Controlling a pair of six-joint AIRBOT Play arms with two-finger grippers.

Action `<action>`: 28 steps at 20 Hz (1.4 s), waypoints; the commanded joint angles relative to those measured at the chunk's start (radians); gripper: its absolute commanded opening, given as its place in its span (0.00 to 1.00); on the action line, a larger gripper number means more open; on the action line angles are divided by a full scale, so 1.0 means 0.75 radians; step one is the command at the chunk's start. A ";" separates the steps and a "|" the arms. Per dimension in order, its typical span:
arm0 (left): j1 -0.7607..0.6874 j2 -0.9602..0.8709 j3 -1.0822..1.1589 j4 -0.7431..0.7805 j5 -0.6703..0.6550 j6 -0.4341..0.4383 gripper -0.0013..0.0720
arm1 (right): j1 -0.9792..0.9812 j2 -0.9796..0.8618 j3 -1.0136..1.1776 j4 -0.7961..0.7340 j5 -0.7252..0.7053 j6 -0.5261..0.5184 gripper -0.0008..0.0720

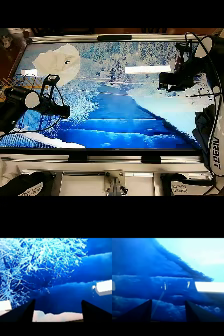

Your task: Fold the shirts.

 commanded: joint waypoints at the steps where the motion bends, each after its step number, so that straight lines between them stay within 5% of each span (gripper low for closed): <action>1: 0.001 0.001 -0.001 0.001 0.000 0.001 1.00 | 0.001 -0.001 0.001 0.000 0.001 0.000 0.72; 18: 0.001 0.001 -0.001 0.001 0.000 0.000 1.00 | 0.001 -0.001 0.001 0.000 -0.012 0.001 0.72; 28: 0.002 -0.025 0.004 -0.146 0.161 -0.001 1.00 | 0.001 -0.001 0.001 0.014 -0.030 -0.001 0.72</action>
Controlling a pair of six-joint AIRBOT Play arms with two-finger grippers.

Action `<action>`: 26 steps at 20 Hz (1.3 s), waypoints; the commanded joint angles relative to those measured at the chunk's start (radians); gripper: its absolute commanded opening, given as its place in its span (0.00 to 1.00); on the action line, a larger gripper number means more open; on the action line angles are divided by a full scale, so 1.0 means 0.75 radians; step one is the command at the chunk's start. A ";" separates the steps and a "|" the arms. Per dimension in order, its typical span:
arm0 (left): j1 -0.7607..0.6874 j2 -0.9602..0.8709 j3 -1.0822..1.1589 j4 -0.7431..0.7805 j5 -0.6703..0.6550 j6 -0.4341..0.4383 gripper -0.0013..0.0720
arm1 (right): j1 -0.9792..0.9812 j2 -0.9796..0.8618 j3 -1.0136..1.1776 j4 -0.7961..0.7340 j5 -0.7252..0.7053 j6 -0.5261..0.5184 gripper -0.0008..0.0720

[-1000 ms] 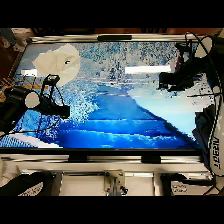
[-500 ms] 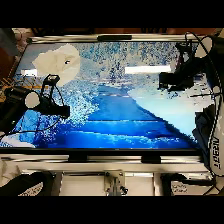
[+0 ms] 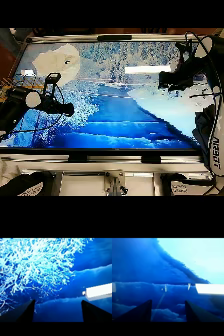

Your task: Fold the shirts.

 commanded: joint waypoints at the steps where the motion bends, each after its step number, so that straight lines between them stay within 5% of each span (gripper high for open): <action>1: 0.007 -0.025 0.026 -0.001 0.072 -0.001 1.00 | 0.001 -0.001 0.001 0.009 -0.012 -0.001 0.72; 7: 0.123 -0.395 0.490 0.374 0.073 -0.034 1.00 | 0.005 -0.001 0.001 0.070 -0.012 -0.001 0.72; 15: 0.300 -1.140 1.274 0.397 -0.022 0.028 1.00 | 0.005 -0.001 0.001 0.106 -0.012 -0.010 0.72; 26: 0.311 -1.313 1.294 0.471 0.060 0.034 1.00 | 0.005 -0.001 0.001 0.103 -0.046 -0.026 0.72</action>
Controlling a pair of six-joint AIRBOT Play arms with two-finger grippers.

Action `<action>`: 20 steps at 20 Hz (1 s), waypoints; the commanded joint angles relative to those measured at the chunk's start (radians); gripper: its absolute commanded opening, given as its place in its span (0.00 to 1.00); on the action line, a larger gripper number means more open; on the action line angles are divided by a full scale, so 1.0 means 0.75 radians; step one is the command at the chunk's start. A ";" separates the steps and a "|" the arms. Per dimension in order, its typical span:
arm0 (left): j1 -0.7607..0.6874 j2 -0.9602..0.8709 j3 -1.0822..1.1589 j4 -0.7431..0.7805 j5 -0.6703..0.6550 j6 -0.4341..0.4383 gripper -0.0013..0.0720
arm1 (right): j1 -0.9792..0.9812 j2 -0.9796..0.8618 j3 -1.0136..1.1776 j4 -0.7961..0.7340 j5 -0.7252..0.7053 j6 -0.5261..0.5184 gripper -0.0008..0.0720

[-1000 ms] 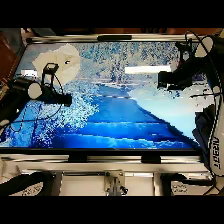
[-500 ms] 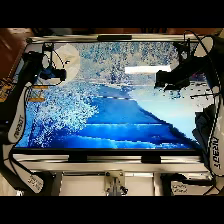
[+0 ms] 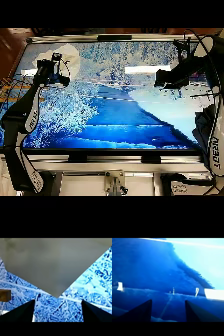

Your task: Fold the shirts.

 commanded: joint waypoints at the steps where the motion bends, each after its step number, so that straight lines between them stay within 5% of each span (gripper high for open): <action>1: 0.014 -0.025 0.005 0.010 0.055 -0.036 1.00 | -0.001 -0.001 0.001 0.002 0.000 -0.005 0.72; 10: 0.043 -0.078 0.004 -0.004 0.101 -0.110 1.00 | -0.001 -0.001 0.001 0.002 0.004 -0.005 0.72; 13: 0.057 -0.090 0.004 -0.006 0.140 -0.214 0.81 | -0.001 -0.001 0.001 0.002 0.009 -0.005 0.72; 15: 0.065 -0.098 0.004 -0.007 0.183 -0.247 0.81 | -0.001 -0.001 0.001 0.002 0.019 -0.005 0.72; 17: 0.068 -0.102 0.004 -0.008 0.219 -0.246 0.62 | -0.001 -0.001 0.001 0.002 0.024 -0.005 0.72; 20: 0.065 -0.101 0.005 -0.011 0.271 -0.246 0.16 | -0.001 -0.001 0.001 0.003 0.024 -0.005 0.72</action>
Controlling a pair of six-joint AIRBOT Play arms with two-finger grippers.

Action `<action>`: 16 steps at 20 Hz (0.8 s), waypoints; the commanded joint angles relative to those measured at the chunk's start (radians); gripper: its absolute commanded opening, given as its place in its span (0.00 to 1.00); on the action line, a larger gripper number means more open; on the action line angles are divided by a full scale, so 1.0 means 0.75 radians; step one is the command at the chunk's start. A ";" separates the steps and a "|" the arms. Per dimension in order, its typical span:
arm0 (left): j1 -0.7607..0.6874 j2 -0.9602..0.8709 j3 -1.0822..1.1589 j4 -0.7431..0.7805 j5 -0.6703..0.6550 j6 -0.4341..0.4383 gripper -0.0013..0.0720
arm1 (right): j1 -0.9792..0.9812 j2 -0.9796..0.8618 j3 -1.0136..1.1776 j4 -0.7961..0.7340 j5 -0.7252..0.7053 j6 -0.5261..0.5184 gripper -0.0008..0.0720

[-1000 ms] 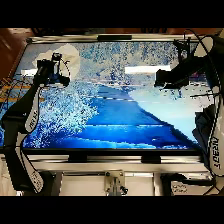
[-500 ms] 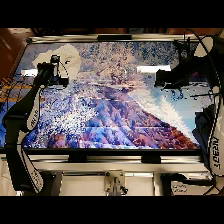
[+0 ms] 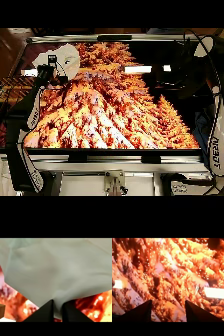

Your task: Fold the shirts.

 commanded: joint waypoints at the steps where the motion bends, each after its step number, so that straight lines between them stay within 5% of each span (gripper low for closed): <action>1: 0.001 0.004 0.002 -0.003 0.080 -0.017 0.06 | -0.001 -0.001 0.001 0.001 0.004 0.001 0.72; 6: -0.009 0.120 0.003 -0.003 0.203 0.047 0.05 | -0.001 -0.001 0.001 0.046 0.015 0.000 0.72; 12: -0.108 0.499 0.003 -0.080 0.727 0.042 0.05 | -0.002 -0.001 0.001 0.039 -0.071 -0.002 0.72; 16: -0.326 0.759 0.002 -0.250 0.745 0.073 0.05 | -0.002 0.003 0.003 0.033 -0.183 0.005 0.72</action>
